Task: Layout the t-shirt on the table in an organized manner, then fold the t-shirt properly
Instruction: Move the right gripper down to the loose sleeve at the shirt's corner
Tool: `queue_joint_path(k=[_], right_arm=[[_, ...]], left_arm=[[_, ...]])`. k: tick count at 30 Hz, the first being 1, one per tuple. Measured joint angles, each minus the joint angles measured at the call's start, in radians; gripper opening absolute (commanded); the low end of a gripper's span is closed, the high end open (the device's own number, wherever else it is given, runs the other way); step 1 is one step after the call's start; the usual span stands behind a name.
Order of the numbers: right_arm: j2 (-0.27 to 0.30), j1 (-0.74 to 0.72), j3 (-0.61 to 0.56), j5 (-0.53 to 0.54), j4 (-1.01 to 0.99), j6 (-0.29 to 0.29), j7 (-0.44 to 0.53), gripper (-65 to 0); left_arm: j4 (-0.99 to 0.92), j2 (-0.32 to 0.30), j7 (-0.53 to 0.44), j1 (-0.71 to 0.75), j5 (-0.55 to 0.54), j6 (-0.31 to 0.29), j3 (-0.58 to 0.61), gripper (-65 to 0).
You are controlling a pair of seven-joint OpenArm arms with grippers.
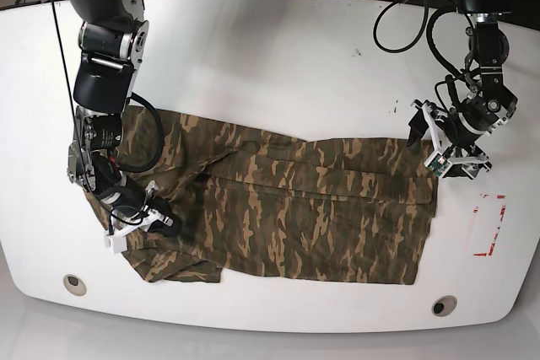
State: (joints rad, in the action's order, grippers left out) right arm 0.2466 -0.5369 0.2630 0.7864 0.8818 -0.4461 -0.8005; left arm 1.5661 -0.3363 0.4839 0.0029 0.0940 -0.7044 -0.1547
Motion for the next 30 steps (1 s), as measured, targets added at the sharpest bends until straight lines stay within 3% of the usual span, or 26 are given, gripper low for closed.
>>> queue_joint_path(k=[5, 7, 10, 13, 14, 16, 18, 23, 30], right_arm=[[0.023, -0.034, -0.030, 0.003, -0.055, 0.002, 0.059, -64.7], [0.027, -0.046, -0.036, 0.003, -0.079, 0.002, 0.080, -61.6], [0.032, -0.064, -0.055, 0.003, -0.111, 0.003, 0.113, -49.3], [0.034, -0.080, -0.085, 0.003, -0.126, 0.006, 0.124, -29.2], [0.034, -0.084, -0.093, 0.003, -0.127, 0.006, 0.125, -25.2], [0.036, -0.094, -0.108, 0.003, -0.127, 0.005, 0.123, -8.6], [0.041, -0.103, -0.114, 0.008, -0.126, 0.018, 0.125, 0.0], [0.079, -0.112, -0.157, 0.006, -0.125, 0.063, 0.125, 0.0], [0.169, -0.083, -0.191, 0.005, -0.036, 0.061, 0.007, 0.0]], left_arm=[[0.000, 0.000, 0.001, 0.008, 0.000, 0.000, 0.000, -17.6], [0.000, -0.002, 0.001, 0.009, 0.000, 0.000, 0.000, -17.6], [0.000, 0.000, 0.000, 0.008, 0.000, 0.000, 0.000, -17.6], [0.000, 0.000, 0.000, 0.008, -0.001, 0.000, 0.000, -17.6], [0.000, 0.000, 0.000, 0.008, 0.000, 0.000, 0.000, -17.6], [0.000, 0.000, 0.001, 0.008, 0.000, 0.000, 0.000, -17.6], [0.000, 0.000, 0.001, 0.008, 0.000, 0.000, 0.000, -17.6], [0.002, 0.000, 0.000, 0.008, 0.000, 0.000, 0.000, -17.6], [0.003, 0.000, 0.001, 0.008, 0.000, 0.000, 0.000, -17.6]])
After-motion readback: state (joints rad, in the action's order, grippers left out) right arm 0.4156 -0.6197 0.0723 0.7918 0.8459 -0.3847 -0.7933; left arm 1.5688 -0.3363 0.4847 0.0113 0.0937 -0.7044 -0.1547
